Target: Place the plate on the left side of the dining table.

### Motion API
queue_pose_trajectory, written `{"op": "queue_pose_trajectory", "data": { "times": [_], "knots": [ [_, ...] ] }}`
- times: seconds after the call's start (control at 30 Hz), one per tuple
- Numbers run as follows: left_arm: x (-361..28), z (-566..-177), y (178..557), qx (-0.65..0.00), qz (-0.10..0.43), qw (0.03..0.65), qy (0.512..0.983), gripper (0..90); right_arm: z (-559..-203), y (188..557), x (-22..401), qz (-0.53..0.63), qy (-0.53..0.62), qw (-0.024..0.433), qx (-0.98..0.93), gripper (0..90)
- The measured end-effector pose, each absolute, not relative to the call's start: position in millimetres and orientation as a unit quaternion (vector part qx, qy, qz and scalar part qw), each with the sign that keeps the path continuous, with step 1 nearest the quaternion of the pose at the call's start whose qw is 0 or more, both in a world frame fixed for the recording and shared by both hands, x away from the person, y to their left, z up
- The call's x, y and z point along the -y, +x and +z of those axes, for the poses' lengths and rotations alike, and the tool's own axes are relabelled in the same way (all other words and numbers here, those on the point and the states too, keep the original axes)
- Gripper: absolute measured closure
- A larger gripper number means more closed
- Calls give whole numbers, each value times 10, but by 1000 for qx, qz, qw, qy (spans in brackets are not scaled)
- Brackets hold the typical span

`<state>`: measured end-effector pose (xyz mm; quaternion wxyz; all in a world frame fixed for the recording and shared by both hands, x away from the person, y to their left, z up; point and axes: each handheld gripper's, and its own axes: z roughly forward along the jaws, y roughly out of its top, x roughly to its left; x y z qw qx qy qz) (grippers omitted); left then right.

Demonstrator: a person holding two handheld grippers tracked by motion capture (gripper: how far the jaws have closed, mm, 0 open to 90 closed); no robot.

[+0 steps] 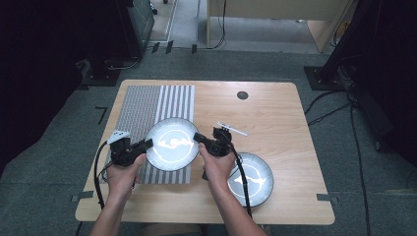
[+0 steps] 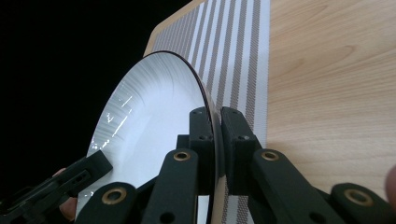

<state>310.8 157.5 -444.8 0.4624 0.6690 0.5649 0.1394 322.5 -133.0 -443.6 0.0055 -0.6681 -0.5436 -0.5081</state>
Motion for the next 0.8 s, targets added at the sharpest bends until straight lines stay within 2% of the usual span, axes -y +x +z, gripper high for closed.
{"op": "queue_pose_trajectory", "data": {
  "times": [0.43,0.8],
  "knots": [
    [-1693,-4498,3274,-577,145,450,665,770,-4534,3459,1190,-508,-666,18,545,845],
    [-1784,-4611,3393,-594,145,450,651,768,-4566,3631,1068,-501,-662,11,557,845]
  ]
}}
